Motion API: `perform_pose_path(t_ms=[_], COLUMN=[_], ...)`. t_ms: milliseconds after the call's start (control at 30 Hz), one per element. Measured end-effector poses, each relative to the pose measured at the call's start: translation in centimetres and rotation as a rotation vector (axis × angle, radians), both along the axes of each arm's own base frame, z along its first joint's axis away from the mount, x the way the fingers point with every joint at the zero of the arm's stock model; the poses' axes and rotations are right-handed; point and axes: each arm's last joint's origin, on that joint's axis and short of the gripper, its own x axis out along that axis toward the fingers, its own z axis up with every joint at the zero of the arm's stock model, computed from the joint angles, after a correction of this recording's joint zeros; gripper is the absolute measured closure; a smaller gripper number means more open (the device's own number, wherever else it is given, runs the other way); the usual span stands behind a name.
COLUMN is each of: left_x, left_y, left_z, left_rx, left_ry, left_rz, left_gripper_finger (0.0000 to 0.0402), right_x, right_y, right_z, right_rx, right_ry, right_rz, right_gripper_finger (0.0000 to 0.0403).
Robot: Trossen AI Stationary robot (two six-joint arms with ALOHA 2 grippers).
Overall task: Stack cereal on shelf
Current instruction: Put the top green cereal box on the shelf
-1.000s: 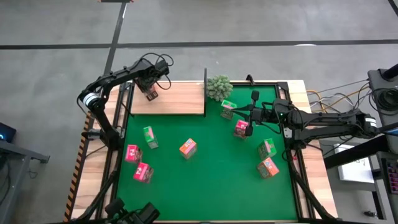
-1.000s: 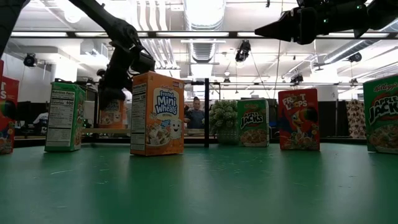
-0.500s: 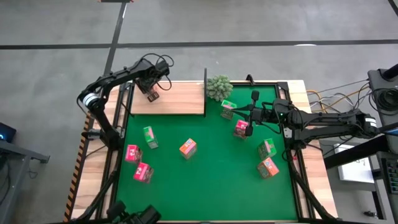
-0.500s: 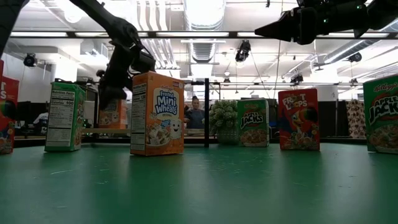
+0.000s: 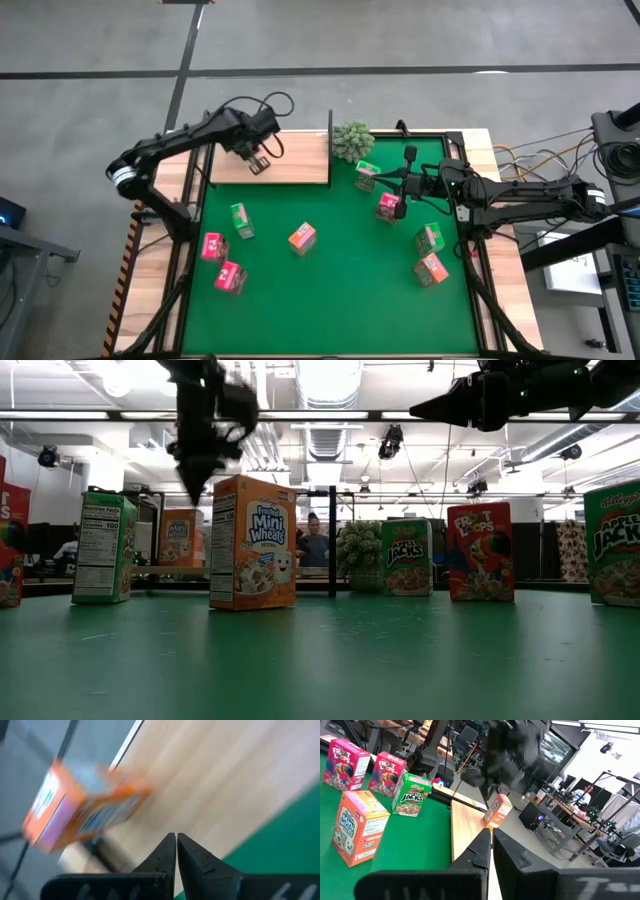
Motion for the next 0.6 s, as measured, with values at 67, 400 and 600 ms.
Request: perform_pose_path(t_ms=[67,400,600], left_x=[1.0,2.1,1.1], left_y=[-1.7,-11.1,-14.8], left_z=[1.1,2.0,-0.9], left_rx=[0.023,0.107,0.102], left_ry=[-0.120,-0.546,-0.627], left_rz=[-0.094,-0.564,-0.788], left_gripper_finger=[0.0402,0.0402,0.0402], right_x=[0.0,0.0,0.0], right_y=[0.0,0.0,0.2], right_z=[0.0,0.0,0.0], right_rx=[0.012,0.147,0.275], right_ry=[-0.005,-0.031,-0.046], right_rz=[0.000,-0.001,0.015], right_gripper_finger=[0.0394,0.0394,0.0394])
